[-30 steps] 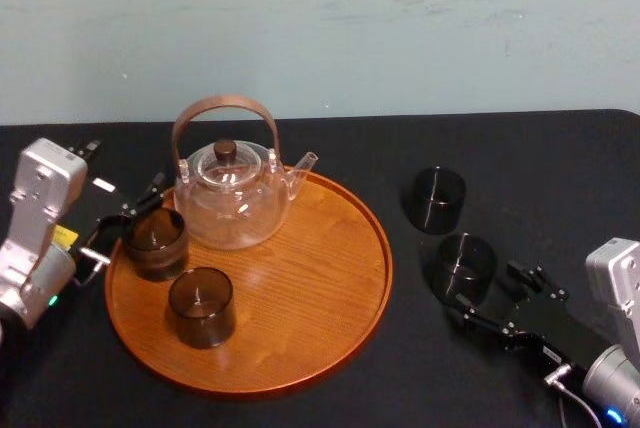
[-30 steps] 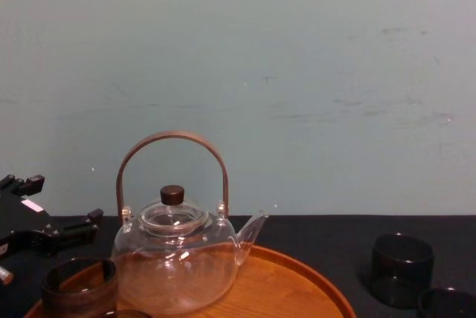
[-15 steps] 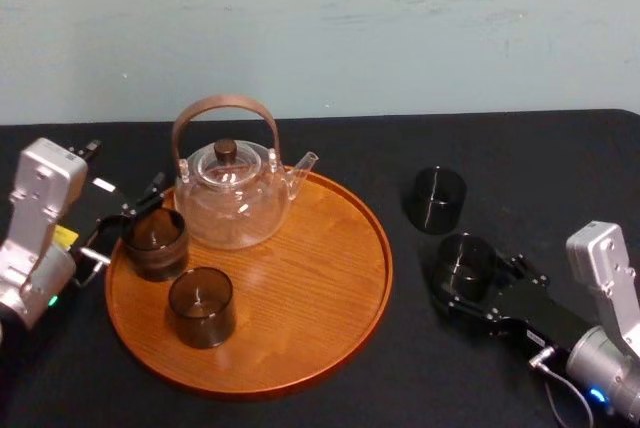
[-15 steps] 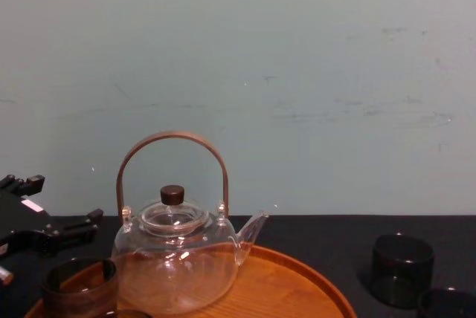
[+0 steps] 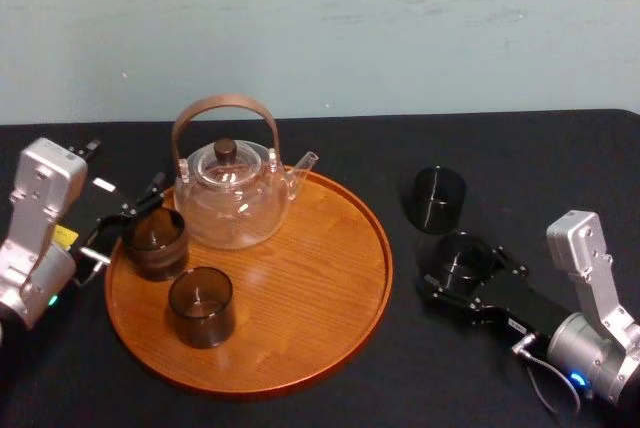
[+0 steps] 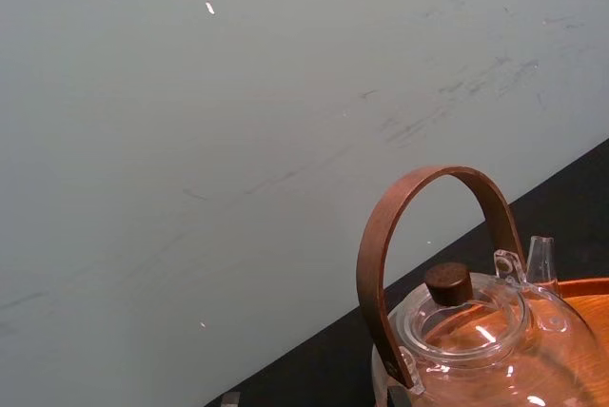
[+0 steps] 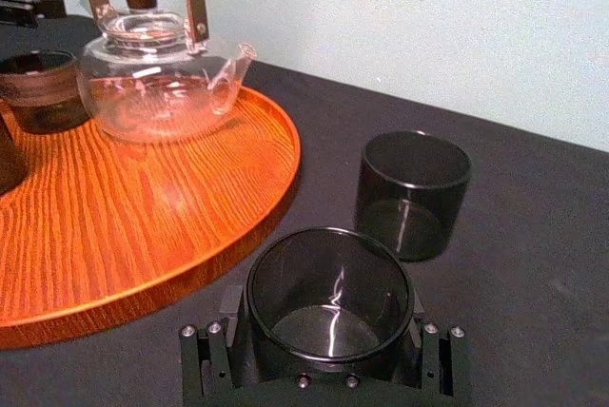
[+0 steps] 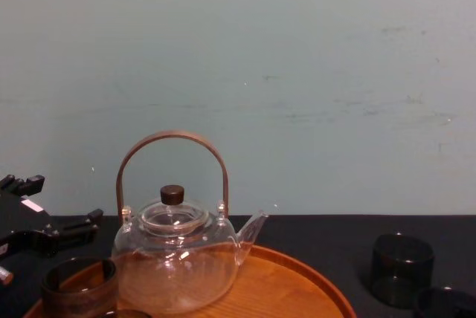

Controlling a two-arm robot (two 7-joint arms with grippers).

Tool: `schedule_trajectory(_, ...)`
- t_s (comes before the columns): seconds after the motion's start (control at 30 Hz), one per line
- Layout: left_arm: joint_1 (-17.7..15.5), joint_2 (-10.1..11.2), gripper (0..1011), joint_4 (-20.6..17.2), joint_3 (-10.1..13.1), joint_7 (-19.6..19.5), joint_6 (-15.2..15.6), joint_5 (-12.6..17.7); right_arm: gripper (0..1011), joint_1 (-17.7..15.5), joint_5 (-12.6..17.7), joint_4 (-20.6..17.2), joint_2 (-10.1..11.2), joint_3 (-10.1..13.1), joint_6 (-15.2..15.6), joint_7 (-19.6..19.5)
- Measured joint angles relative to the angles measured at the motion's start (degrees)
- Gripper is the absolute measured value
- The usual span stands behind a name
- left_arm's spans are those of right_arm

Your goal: Pick up the glass from the table and place it on the tray.

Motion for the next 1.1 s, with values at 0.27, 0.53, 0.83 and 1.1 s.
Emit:
schedule_trajectory(0.27,0.00,0.00,1001,0.00,0.00,0.00,0.00,0.00,1002,0.35,-0.08,0.43,-0.31,-0.05,-0.48,0.48)
schedule_trajectory(0.53,0.00,0.00,1001,0.00,0.00,0.00,0.00,0.00,1002,0.30,-0.08,0.37,-0.27,-0.05,-0.43,0.41)
schedule_trajectory(0.83,0.00,0.00,1001,0.00,0.00,0.00,0.00,0.00,1002,0.26,-0.07,0.31,-0.22,-0.05,-0.38,0.35)
schedule_trajectory(1.1,0.00,0.00,1001,0.00,0.00,0.00,0.00,0.00,1003,0.24,-0.05,0.29,-0.20,-0.05,-0.37,0.31)
